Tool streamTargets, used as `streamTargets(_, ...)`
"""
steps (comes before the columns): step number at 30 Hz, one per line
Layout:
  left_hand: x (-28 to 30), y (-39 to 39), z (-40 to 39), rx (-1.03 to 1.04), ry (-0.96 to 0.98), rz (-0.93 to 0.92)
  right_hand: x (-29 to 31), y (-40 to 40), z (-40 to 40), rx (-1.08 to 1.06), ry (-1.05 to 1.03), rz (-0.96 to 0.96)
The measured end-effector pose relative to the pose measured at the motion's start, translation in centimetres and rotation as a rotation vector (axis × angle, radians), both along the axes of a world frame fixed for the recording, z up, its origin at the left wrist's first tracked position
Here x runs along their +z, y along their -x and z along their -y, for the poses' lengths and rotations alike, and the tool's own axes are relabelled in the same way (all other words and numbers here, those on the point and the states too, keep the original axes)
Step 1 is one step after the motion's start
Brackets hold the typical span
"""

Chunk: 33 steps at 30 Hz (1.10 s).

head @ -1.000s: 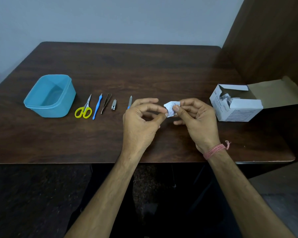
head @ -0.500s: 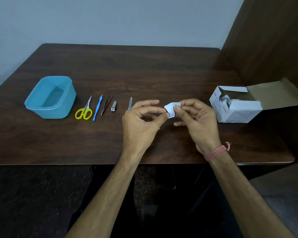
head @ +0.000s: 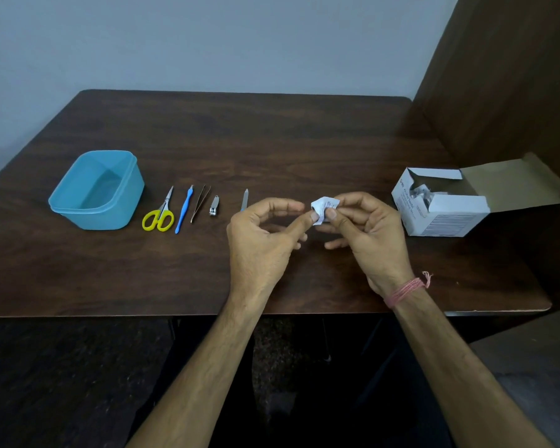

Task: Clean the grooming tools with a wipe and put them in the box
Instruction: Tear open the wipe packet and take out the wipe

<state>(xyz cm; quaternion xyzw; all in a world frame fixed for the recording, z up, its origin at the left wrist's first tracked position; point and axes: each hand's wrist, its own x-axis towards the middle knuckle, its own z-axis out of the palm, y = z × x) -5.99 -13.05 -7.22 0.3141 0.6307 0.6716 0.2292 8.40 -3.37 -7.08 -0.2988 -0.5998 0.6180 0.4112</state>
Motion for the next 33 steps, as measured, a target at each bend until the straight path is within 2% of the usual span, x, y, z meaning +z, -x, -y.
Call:
streamTargets(7,0.49,-0.17,0.15,-0.093,0.050,0.012,-0.22,-0.13,-0.25,0.005,-0.028,-0.027)
streamTargets(22,0.06,0.37,-0.04,-0.042,0.007,-0.099,-0.55,0.04,-0.59,0.001,-0.039,-0.016)
streamTargets(33,-0.31,0.64,-0.06,-0.060,0.016,-0.095,-0.69,0.08,-0.63,0.057,-0.089,0.049)
